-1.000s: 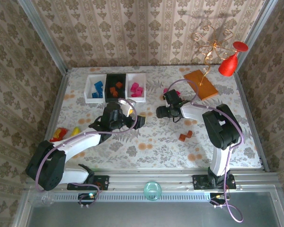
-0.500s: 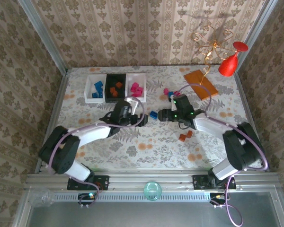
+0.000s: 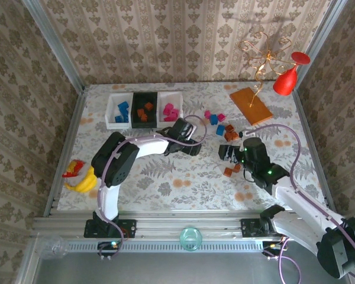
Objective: Sort the legos into containers by color
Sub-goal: Pick up the lego from the center of the table, then place the lego in the container.
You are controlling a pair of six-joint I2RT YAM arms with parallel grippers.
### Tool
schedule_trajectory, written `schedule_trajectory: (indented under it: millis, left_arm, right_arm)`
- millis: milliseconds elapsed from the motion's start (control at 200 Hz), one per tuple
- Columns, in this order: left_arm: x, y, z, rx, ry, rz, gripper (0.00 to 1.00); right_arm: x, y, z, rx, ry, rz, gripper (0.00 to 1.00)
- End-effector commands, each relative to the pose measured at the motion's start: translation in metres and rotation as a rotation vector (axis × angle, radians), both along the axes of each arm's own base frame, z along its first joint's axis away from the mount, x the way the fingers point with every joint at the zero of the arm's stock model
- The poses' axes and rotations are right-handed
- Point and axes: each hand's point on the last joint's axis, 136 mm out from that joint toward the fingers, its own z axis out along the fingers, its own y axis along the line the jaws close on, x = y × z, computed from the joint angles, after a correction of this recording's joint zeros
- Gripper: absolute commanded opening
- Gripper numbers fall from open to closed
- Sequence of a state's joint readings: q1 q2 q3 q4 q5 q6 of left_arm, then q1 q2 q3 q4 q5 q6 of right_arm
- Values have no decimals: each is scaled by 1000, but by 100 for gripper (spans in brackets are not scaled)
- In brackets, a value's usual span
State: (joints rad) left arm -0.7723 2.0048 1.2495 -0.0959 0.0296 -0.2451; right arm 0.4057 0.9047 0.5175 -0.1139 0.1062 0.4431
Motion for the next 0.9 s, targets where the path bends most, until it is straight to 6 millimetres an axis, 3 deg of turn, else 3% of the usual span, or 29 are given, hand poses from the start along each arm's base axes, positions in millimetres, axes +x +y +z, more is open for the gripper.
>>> schedule_trajectory:
  millis: [0, 280, 410, 490, 585, 680, 810, 895]
  left_arm:
    - [-6, -4, -16, 63, 44, -58, 78]
    - [-2, -12, -22, 76, 40, -77, 50]
    - [0, -9, 1, 22, -19, -49, 43]
    - [3, 5, 31, -31, -80, 1, 41]
    - [10, 39, 68, -100, -156, 101, 40]
    - [27, 94, 100, -172, -228, 258, 41]
    - [60, 184, 116, -228, -249, 509, 41]
    - [78, 228, 118, -222, -259, 627, 41]
  right_arm:
    - [-2, -9, -2, -3, 6, -41, 87]
    - [1, 6, -15, 49, 60, -1, 87]
    - [0, 8, -15, 60, 60, 8, 87]
    - [-1, 9, -13, 67, 57, 16, 87]
    - [-2, 16, -10, 93, 47, 46, 87]
    - [-2, 21, -6, 111, 26, 61, 87]
    - [0, 30, 0, 123, 1, 85, 87]
    - [0, 37, 1, 113, 2, 100, 87]
